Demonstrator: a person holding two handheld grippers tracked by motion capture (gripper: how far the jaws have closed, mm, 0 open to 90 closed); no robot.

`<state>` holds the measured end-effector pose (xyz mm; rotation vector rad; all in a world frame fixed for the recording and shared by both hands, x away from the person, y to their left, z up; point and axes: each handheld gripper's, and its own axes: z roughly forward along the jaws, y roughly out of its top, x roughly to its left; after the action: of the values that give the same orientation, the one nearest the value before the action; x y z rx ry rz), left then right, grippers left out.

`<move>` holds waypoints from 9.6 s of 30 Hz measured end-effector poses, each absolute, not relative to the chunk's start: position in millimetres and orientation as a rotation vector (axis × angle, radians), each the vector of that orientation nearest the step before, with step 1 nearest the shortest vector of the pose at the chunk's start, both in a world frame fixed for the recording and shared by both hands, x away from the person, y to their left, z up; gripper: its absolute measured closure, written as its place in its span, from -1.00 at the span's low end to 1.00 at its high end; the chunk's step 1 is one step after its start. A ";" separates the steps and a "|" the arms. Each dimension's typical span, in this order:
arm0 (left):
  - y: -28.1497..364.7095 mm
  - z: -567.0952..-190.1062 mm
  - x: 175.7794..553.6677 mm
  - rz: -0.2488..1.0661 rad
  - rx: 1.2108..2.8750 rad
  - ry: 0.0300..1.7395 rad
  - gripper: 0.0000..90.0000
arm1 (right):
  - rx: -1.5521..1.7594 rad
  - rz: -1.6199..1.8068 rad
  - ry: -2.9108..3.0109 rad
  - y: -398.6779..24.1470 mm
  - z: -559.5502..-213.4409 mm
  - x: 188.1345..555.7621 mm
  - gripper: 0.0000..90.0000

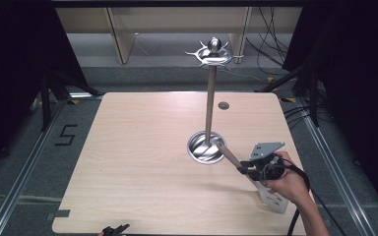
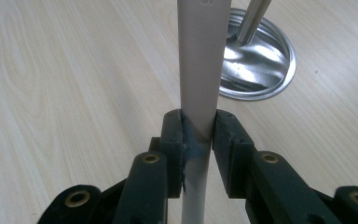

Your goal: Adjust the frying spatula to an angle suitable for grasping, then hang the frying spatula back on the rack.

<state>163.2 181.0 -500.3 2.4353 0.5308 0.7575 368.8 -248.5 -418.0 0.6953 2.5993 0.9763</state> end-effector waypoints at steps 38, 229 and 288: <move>181.5 -500.5 163.2 0.740 2.434 0.529 -0.60 | 0.720 1.474 2.257 -264.3 -374.0 359.6 0.67; 181.5 -501.9 164.5 0.723 2.434 0.533 -0.60 | 0.896 1.413 2.157 -232.5 -353.5 372.8 -0.01; 181.0 -501.0 164.6 0.734 2.435 0.533 -0.60 | 0.907 1.281 2.355 -233.1 -414.0 354.1 -0.19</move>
<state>164.6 181.0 -501.0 2.4350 0.5325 0.7336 354.1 -233.1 -414.0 0.9071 2.3545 1.2807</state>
